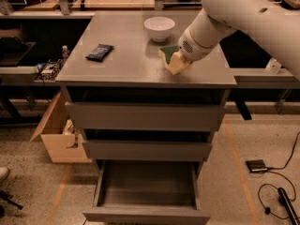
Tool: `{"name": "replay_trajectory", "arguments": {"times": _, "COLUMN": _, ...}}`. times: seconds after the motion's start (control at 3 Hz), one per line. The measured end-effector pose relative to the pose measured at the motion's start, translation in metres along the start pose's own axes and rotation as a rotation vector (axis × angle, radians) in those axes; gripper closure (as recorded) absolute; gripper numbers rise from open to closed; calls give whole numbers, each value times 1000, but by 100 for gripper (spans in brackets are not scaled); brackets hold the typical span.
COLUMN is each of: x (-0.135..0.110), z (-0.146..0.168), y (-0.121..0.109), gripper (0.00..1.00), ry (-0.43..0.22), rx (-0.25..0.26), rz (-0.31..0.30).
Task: Place sponge into bottom drawer
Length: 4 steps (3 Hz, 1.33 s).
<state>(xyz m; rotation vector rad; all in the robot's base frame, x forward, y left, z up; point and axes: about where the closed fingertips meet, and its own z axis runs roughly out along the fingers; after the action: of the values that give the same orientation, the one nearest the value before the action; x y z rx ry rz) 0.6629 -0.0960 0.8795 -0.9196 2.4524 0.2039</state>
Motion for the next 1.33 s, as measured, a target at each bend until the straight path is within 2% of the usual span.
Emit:
{"name": "replay_trajectory", "arguments": {"times": 0.33, "x": 12, "z": -18, "y": 17, "gripper": 100, "ry": 15, "rx": -31, "rz": -119}}
{"name": "replay_trajectory", "arguments": {"times": 0.67, "x": 14, "z": -19, "y": 19, "gripper": 100, "ry": 19, "rx": -36, "rz": -156}}
{"name": "replay_trajectory", "arguments": {"times": 1.0, "x": 14, "z": -19, "y": 19, "gripper": 100, "ry": 19, "rx": -37, "rz": -156}}
{"name": "replay_trajectory", "arguments": {"times": 1.33, "x": 25, "z": -14, "y": 30, "gripper": 100, "ry": 63, "rx": -34, "rz": -222}}
